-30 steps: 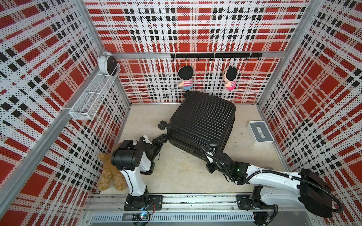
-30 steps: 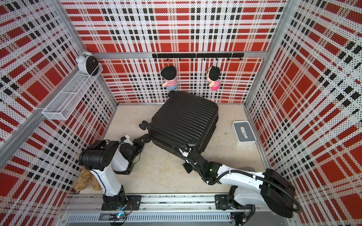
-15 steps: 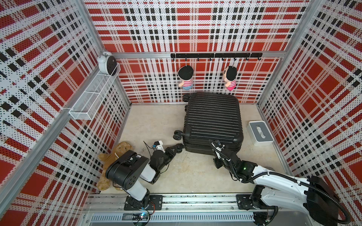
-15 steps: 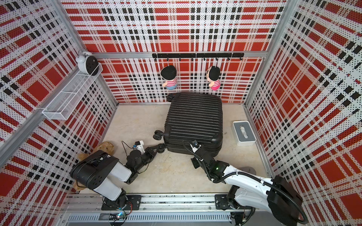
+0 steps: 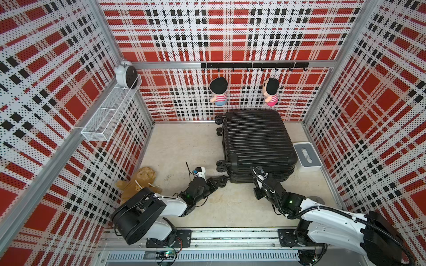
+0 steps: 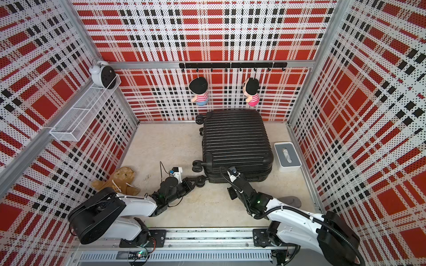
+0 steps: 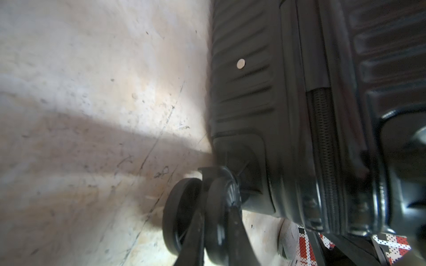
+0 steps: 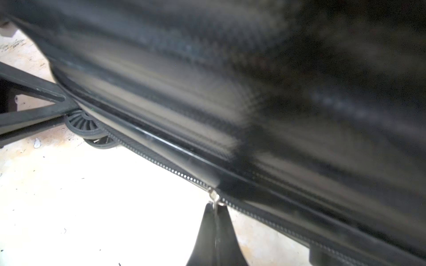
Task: Open the suitcase zippers
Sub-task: Unzip the zipper on the suitcase.
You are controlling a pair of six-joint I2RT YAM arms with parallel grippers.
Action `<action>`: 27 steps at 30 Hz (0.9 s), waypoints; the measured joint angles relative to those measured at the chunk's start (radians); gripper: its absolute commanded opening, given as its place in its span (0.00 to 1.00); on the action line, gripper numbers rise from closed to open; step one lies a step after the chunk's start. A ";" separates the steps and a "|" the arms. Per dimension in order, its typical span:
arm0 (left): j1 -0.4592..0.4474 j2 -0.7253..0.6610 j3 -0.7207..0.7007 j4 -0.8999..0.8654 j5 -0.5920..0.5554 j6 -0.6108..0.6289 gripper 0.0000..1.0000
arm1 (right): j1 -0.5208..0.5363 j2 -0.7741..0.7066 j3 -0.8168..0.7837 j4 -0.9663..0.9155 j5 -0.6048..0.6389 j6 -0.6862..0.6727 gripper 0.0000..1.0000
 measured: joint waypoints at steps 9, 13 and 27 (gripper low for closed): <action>-0.074 0.003 0.008 -0.012 -0.051 -0.003 0.00 | -0.001 -0.029 -0.024 0.013 0.003 0.006 0.00; -0.094 0.000 0.005 -0.014 -0.066 -0.007 0.00 | -0.001 -0.036 -0.032 0.016 0.003 0.006 0.00; 0.006 -0.170 -0.087 -0.076 0.021 0.027 0.43 | 0.000 -0.075 -0.053 0.025 -0.034 0.006 0.00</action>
